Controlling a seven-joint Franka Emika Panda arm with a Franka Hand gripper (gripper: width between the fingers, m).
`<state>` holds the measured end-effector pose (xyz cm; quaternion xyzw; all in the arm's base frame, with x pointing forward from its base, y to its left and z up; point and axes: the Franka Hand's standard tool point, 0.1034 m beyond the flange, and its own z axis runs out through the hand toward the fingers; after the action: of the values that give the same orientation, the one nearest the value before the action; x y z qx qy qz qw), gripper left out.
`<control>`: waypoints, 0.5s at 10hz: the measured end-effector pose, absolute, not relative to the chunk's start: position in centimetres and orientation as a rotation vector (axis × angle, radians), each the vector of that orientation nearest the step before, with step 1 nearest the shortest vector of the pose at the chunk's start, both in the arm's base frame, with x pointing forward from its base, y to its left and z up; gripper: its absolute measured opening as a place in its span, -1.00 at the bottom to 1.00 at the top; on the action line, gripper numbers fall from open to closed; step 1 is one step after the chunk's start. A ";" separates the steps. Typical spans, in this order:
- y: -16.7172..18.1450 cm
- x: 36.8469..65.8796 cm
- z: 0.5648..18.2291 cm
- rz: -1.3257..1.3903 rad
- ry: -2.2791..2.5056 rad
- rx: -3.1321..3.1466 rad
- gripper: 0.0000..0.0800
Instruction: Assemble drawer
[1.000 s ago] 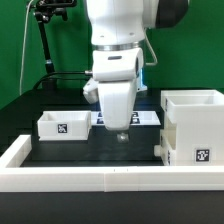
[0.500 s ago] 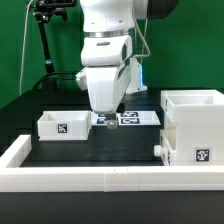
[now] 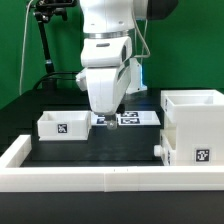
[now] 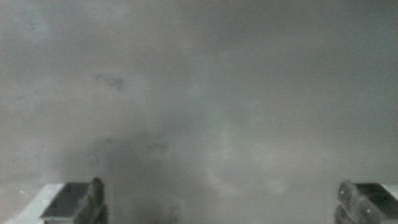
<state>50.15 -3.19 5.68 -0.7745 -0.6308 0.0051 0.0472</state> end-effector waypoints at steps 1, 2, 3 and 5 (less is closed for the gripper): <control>-3.2 50.1 5.7 0.016 -1.924 -2.362 0.62; -3.2 50.1 5.7 0.016 -1.923 -2.363 0.62; -3.6 50.0 5.7 0.007 -1.907 -2.382 0.62; -6.7 47.6 6.5 -0.092 -1.710 -2.618 0.62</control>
Offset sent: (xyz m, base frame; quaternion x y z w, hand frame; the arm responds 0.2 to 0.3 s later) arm -0.0489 -0.0515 0.0222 -0.1115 0.0283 0.2003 0.9730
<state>47.57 -6.67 6.52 -0.8368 -0.5467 -0.0296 0.0067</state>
